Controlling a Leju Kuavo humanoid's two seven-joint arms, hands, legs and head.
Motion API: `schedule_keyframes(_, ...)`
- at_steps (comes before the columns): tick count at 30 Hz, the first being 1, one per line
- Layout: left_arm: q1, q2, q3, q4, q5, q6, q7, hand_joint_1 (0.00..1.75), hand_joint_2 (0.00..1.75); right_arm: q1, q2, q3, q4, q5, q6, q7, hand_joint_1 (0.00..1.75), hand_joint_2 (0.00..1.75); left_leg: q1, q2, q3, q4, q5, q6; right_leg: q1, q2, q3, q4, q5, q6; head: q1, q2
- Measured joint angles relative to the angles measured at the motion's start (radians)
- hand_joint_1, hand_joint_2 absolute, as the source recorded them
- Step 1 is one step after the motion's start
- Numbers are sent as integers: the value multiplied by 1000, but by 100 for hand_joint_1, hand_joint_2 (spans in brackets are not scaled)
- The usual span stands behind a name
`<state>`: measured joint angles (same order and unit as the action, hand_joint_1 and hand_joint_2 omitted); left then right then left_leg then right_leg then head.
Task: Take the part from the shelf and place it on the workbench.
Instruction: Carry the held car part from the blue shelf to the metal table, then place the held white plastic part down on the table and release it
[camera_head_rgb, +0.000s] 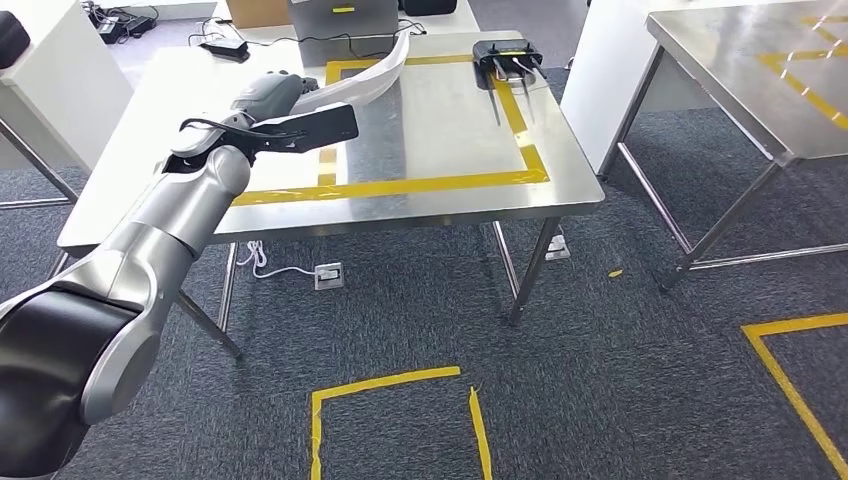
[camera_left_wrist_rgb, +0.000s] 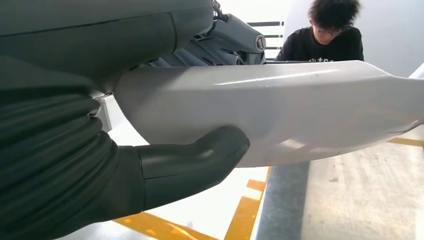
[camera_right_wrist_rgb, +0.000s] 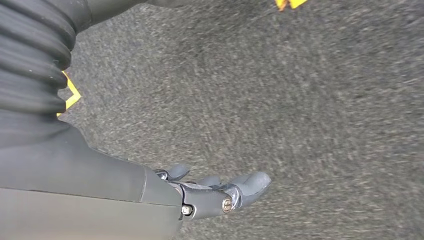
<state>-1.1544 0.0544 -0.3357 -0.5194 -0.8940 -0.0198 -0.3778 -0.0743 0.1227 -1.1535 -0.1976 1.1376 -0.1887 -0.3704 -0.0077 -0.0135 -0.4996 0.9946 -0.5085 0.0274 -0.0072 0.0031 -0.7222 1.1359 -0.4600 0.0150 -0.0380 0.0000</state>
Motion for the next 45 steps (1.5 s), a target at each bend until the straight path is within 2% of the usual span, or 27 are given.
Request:
schedule_keyframes(2, 0, 1, 0, 2, 0, 0, 1, 157, 175, 3, -1, -2, 0, 0, 0, 0, 0, 175, -2, -1, 22, 2, -28, -9, 3, -2, 20, -103, 86, -9, 2, 0)
schedule_keyframes(3, 1, 3, 0, 2, 1, 0, 1, 157, 175, 4, -1, -3, 0, 1, 1, 0, 0, 175, -3, -2, 32, 4, -37, -15, 4, -2, 25, -126, 102, -16, 3, 0)
schedule_keyframes(6, -6, 11, 0, -2, 6, -1, 3, 157, 175, 2, -1, -4, 0, 3, 3, 0, 0, 175, -4, -3, 44, 23, -41, -33, 1, 0, 52, -134, 83, -37, 2, 0)
schedule_keyframes(7, -9, 14, 1, -2, 7, -1, 3, 157, 175, 1, -1, -5, 0, 4, 3, -1, 0, 175, -3, -1, 26, 57, -37, -37, 0, 0, 64, -136, 78, -44, 1, 0)
schedule_keyframes(9, -10, 22, 1, 1, 10, -1, 4, 157, 175, 0, -2, -5, 0, 6, 3, -1, 0, 175, 0, 2, -50, 178, -52, -46, -1, 1, 87, -139, 61, -53, -2, 0)
schedule_keyframes(11, -2, 32, 1, 7, 12, -2, 8, 157, 175, 1, -2, -5, 0, 6, 3, 1, 0, 175, 4, 3, -140, 277, -115, -52, -1, 4, 113, -139, 37, -55, -4, 0)
schedule_keyframes(12, 2, 36, 2, 11, 12, -3, 9, 157, 175, 2, -2, -5, 0, 7, 3, 2, 0, 175, 5, 4, -170, 288, -144, -53, -1, 6, 129, -139, 24, -54, -4, 0)
schedule_keyframes(13, 4, 39, 2, 15, 14, -4, 10, 157, 175, 4, -2, -5, 0, 7, 3, 2, 0, 175, 6, 4, -187, 271, -152, -53, 0, 8, 145, -139, 11, -53, -5, 0)
schedule_keyframes(14, 5, 43, 3, 17, 15, -4, 10, 157, 175, 4, -1, -5, 0, 7, 3, 2, 0, 175, 6, 5, -192, 228, -127, -51, 0, 9, 164, -139, -3, -51, -5, 0)
schedule_keyframes(17, 5, 52, 6, 27, 16, -5, 9, 157, 175, 4, -1, -5, 0, 8, 4, 3, 0, 175, 2, 10, -181, 47, 74, -38, 3, 11, 205, -136, -49, -42, -5, 0)
schedule_keyframes(18, 5, 55, 7, 29, 16, -6, 10, 157, 175, 4, -1, -5, 0, 8, 4, 3, 0, 175, 0, 10, -177, 14, 117, -33, 4, 12, 216, -135, -61, -36, -5, 0)
schedule_keyframes(21, -3, 56, 8, 27, 19, -7, 10, 157, 175, 2, -2, -6, 0, 9, 4, 3, 0, 175, 1, 8, -151, 0, 126, -12, 5, 11, 235, -113, -71, -20, -5, 0)
schedule_keyframes(23, -14, 56, 10, 26, 22, -7, 11, 157, 175, -2, -3, -6, -1, 10, 4, 3, 0, 175, 4, 7, -127, 0, 116, 1, 3, 7, 192, -33, -72, -11, -2, 0)
schedule_keyframes(24, -18, 56, 11, 26, 24, -7, 11, 157, 175, -4, -3, -6, -1, 11, 4, 3, 0, 175, 3, 6, -117, 0, 108, 5, 2, 4, 149, 31, -82, -6, -1, 0)
schedule_keyframes(26, -19, 57, 14, 28, 25, -8, 12, 157, 175, -5, -3, -6, -1, 11, 4, 5, 0, 175, 3, 3, -98, 0, 87, 9, 0, 3, 55, 139, -137, 0, 0, 0)
schedule_keyframes(28, -16, 57, 15, 31, 25, -9, 12, 157, 175, -4, -3, -6, -1, 12, 4, 6, 0, 175, 3, 0, -71, 2, 61, 8, 0, 2, 2, 144, -182, 2, 1, 0)
schedule_keyframes(29, -16, 57, 15, 33, 25, -9, 12, 157, 175, -4, -3, -6, -1, 12, 5, 6, 0, 175, 3, -1, -55, 3, 47, 6, 0, 2, -4, 102, -169, 1, 1, 0)
schedule_keyframes(30, -16, 57, 16, 35, 25, -10, 12, 157, 175, -3, -4, -6, -1, 12, 5, 7, 0, 175, 3, -1, -40, 4, 32, 4, 0, 1, 0, 38, -120, -3, 1, 0)
schedule_keyframes(32, -15, 57, 16, 40, 26, -11, 12, 157, 175, 0, -5, -6, -1, 13, 5, 11, 0, 175, 0, -2, -13, 6, 4, -4, 5, 1, 16, -87, 27, -13, 3, 0)
schedule_keyframes(33, -15, 56, 16, 42, 26, -12, 13, 157, 175, 1, -5, -6, -1, 13, 5, 13, 0, 175, -1, -4, -6, 4, -7, -10, 8, 2, 23, -123, 81, -19, 3, 0)
schedule_keyframes(34, -15, 56, 17, 43, 27, -13, 13, 157, 175, 1, -6, -6, -1, 13, 4, 16, 0, 175, -2, -6, -1, 6, -11, -16, 9, 2, 27, -138, 106, -23, 4, 0)
schedule_keyframes(37, -19, 58, 20, 41, 28, -15, 14, 157, 175, -2, -6, -6, -1, 13, 3, 18, 0, 175, -2, -4, -24, 65, 10, -36, 5, 2, 55, -147, 95, -42, 3, 0)
schedule_keyframes(39, -20, 58, 23, 42, 28, -15, 13, 157, 175, -4, -6, -6, -1, 13, 3, 18, 0, 175, 2, 1, -90, 173, 9, -44, 3, 2, 78, -152, 80, -53, 2, 0)
schedule_keyframes(42, -14, 60, 25, 47, 28, -11, 10, 157, 175, -6, -7, -7, -1, 13, 2, 18, 0, 175, 9, 3, -193, 297, -84, -53, 1, 5, 107, -150, 54, -57, 1, 0)
schedule_keyframes(43, -12, 60, 25, 48, 28, -6, 5, 157, 175, -5, -7, -7, -1, 13, 2, 17, 0, 175, 11, 3, -208, 291, -99, -56, 0, 6, 117, -147, 45, -55, 1, 0)
schedule_keyframes(44, -11, 61, 25, 49, 28, -1, -3, 157, 175, -5, -7, -7, -1, 13, 2, 17, 0, 175, 13, 4, -209, 258, -85, -58, -1, 8, 126, -144, 34, -52, 0, 0)
schedule_keyframes(45, -10, 62, 25, 49, 28, 3, -10, 157, 175, -5, -6, -7, -1, 13, 2, 17, 0, 175, 15, 6, -198, 199, -40, -60, -2, 8, 136, -139, 23, -48, 0, 0)
